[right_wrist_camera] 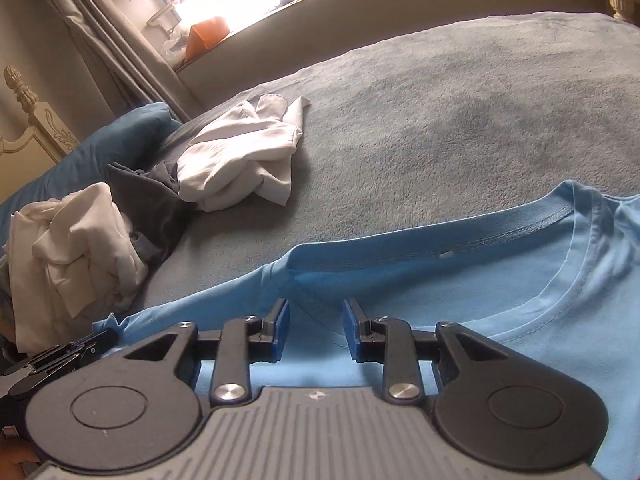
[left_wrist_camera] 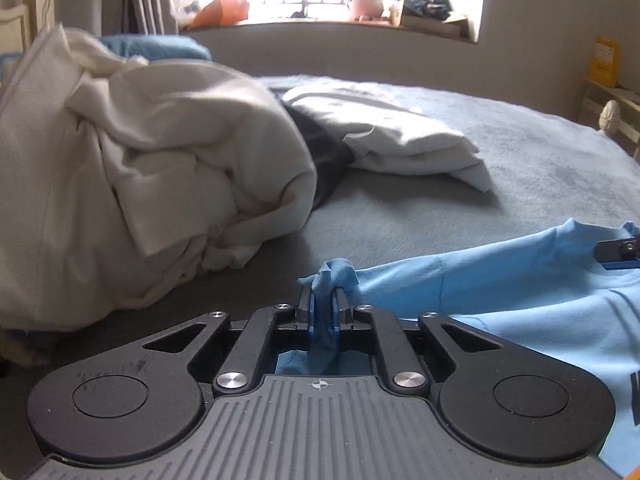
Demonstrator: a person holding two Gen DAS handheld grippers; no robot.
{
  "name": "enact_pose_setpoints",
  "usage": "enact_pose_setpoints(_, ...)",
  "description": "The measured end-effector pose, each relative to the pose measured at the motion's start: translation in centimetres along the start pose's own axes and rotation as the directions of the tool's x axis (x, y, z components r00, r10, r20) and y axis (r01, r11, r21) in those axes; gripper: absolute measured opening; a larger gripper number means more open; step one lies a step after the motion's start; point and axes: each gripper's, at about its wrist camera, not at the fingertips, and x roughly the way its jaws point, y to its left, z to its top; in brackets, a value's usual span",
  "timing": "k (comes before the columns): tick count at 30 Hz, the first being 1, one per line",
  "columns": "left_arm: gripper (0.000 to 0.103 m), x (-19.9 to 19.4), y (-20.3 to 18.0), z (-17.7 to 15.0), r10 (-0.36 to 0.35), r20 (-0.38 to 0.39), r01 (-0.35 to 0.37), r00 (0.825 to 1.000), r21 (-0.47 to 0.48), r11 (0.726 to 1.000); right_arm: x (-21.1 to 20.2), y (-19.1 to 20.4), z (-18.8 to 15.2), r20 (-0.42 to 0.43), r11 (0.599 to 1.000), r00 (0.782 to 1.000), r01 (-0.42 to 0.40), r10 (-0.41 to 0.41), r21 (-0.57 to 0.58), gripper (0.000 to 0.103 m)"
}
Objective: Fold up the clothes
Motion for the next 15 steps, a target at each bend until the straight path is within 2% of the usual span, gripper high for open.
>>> enact_pose_setpoints(2,0.038,0.2,1.2,0.0,-0.003,-0.013,0.002,1.000,-0.091,0.996,0.2,-0.1,0.2,-0.006,1.000,1.000,-0.007,0.007,-0.009,0.031)
enact_pose_setpoints(6,0.048,-1.5,2.6,0.5,0.095,0.082,-0.079,0.992,-0.175,0.981,0.6,-0.2,0.7,-0.019,0.999,1.000,-0.022,0.021,-0.028,0.031)
enact_pose_setpoints(8,0.050,-2.1,2.3,1.1,0.125,0.139,-0.101,0.982,-0.166,0.981,0.8,-0.3,0.9,-0.026,0.999,0.999,-0.029,0.028,-0.038,0.031)
enact_pose_setpoints(12,0.050,-1.3,-1.0,2.5,0.003,0.129,0.004,0.992,-0.050,0.999,1.2,-0.4,1.4,-0.039,0.997,0.998,-0.044,0.042,-0.056,0.031)
enact_pose_setpoints(15,0.050,0.4,-4.8,2.5,-0.085,0.093,0.078,0.992,0.070,0.994,3.1,0.6,2.0,-0.066,0.996,0.996,-0.061,0.056,-0.073,0.031)
